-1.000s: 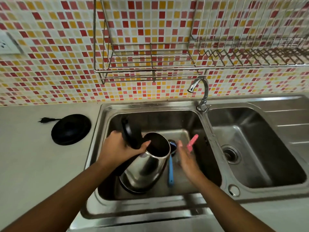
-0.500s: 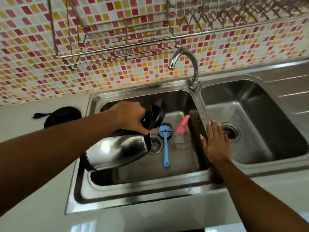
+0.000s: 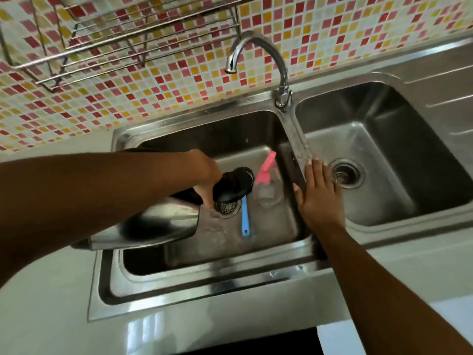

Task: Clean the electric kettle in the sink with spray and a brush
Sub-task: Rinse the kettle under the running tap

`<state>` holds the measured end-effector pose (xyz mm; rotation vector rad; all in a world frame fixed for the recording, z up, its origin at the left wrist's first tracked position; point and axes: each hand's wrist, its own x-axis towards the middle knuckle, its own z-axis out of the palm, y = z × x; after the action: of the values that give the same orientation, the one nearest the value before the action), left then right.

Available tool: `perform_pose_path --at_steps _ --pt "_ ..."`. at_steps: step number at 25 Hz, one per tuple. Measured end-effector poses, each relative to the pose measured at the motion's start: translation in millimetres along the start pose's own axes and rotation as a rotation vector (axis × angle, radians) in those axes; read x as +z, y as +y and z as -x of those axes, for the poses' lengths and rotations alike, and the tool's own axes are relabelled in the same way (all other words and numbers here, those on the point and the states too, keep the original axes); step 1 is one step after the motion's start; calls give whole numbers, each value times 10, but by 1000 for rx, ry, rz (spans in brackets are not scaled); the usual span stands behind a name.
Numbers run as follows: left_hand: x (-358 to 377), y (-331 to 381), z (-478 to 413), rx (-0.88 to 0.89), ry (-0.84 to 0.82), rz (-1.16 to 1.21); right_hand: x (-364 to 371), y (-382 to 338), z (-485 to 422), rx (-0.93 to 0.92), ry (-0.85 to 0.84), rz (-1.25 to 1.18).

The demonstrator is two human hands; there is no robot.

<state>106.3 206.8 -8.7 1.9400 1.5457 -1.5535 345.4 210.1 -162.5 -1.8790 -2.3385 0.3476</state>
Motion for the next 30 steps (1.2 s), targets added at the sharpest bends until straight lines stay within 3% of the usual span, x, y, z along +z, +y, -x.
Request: perform_pose_path --at_steps 7,13,18,21,23,26,28,30 --pt "-34 -117 -46 -18 -67 78 34 23 23 32 18 3" --pt "-38 -489 105 16 164 258 13 7 29 5 -20 11" --pt "331 -763 343 -107 462 897 -145 -29 -4 -17 -130 -17" --pt "554 -647 362 -306 676 1325 -438 -231 -559 -110 -73 -365" --pt "620 -541 307 -447 787 1627 -643 -458 -1147 -73 -115 -607" --pt "569 -433 215 -603 908 1886 -717 -676 -1668 3 -77 -776" --pt "514 -382 140 -651 976 1991 -530 -707 -1658 -137 -177 -600" --pt "466 -358 64 -669 1034 2075 -309 -630 -1612 -362 -253 -218"
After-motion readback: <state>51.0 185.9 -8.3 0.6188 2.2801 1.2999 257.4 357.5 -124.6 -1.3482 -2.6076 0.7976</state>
